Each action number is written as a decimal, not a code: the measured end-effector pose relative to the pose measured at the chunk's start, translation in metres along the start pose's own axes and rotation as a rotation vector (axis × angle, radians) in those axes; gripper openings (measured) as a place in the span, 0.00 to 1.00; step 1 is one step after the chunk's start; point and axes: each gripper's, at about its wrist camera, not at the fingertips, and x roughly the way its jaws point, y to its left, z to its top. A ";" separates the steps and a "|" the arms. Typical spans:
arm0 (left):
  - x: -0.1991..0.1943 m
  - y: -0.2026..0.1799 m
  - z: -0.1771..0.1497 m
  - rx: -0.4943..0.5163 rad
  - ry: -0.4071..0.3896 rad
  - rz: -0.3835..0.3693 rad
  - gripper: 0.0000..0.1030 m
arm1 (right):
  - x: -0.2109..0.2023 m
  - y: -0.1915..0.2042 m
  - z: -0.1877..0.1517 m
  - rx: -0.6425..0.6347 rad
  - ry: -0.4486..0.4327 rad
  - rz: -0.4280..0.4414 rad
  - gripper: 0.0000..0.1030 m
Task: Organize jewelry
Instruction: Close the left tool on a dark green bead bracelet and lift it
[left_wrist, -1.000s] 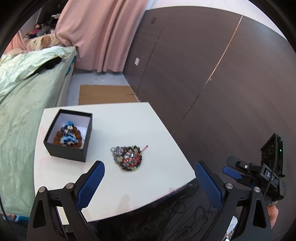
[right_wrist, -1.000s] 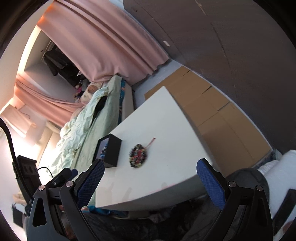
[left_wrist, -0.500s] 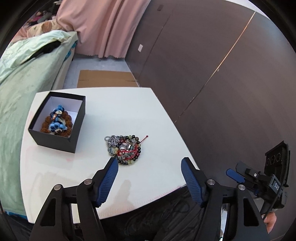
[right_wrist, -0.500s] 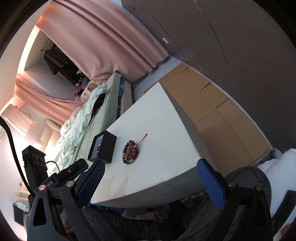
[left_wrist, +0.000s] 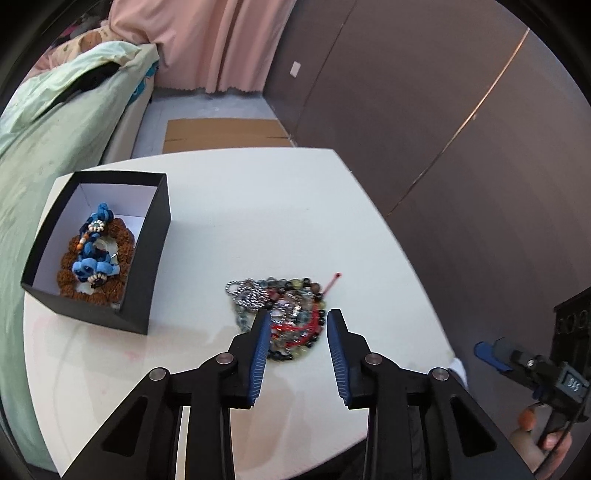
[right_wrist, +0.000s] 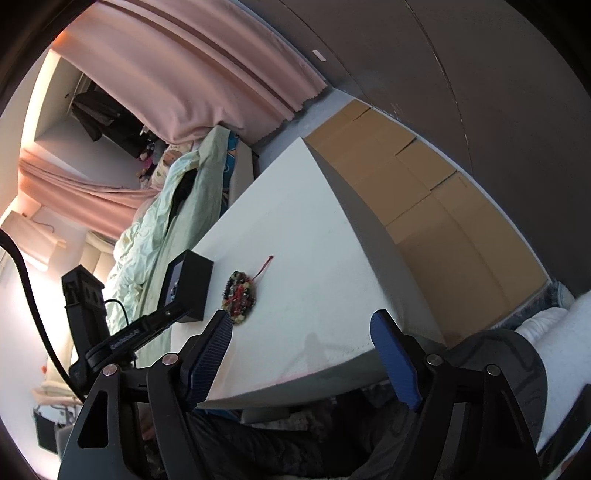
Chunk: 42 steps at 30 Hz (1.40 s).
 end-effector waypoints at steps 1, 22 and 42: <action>0.003 0.001 0.001 0.006 0.006 0.007 0.32 | 0.003 -0.001 0.002 0.001 0.004 -0.001 0.76; 0.050 0.003 -0.004 0.141 0.101 0.150 0.11 | 0.027 -0.006 0.016 0.003 0.053 -0.022 0.76; -0.036 -0.015 0.016 0.132 -0.062 -0.019 0.08 | 0.036 0.016 0.012 -0.030 0.076 0.019 0.76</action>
